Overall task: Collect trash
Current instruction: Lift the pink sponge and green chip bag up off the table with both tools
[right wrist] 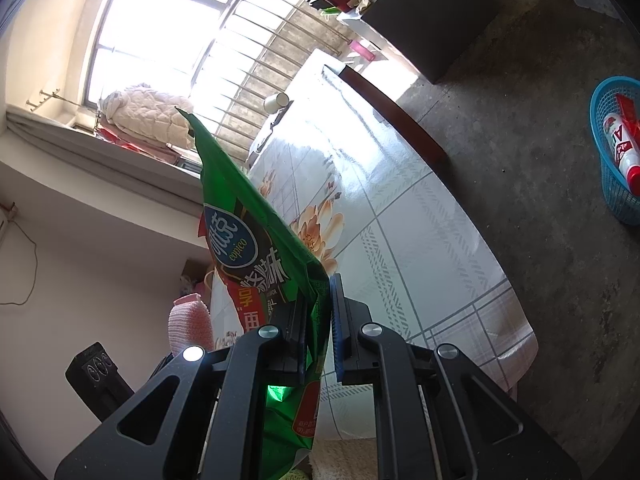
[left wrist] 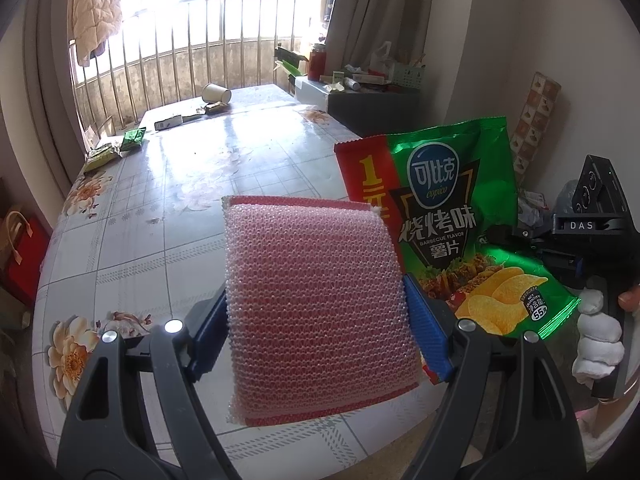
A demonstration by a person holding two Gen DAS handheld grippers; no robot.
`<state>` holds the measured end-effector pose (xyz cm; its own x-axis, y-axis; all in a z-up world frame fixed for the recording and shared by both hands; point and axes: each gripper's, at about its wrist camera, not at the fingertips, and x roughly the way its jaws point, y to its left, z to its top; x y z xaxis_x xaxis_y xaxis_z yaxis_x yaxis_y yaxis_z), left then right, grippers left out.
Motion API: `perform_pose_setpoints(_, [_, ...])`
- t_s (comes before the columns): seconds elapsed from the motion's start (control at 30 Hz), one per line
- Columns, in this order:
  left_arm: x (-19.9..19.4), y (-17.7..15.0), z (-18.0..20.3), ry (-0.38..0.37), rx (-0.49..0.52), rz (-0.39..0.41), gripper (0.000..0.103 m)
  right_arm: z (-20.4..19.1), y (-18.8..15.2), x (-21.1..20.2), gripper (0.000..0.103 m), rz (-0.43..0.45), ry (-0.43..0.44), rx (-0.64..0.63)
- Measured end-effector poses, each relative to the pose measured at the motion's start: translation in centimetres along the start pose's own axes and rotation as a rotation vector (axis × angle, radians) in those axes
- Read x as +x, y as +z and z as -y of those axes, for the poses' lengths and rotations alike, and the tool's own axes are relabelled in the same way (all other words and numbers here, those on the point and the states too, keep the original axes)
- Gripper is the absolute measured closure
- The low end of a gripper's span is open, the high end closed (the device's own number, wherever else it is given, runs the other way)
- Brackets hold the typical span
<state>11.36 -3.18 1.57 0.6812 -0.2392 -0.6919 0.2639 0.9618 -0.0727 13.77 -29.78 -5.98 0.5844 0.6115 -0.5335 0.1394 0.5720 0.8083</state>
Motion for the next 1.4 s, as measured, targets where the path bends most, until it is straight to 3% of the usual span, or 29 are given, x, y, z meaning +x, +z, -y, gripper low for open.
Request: perform_pose_setpoints(1.4, [-0.5, 0.0, 0.4, 0.001, -0.007, 0.003, 0.027, 0.1, -0.1, -1.2, 0.093, 0.029, 0.011, -0.005])
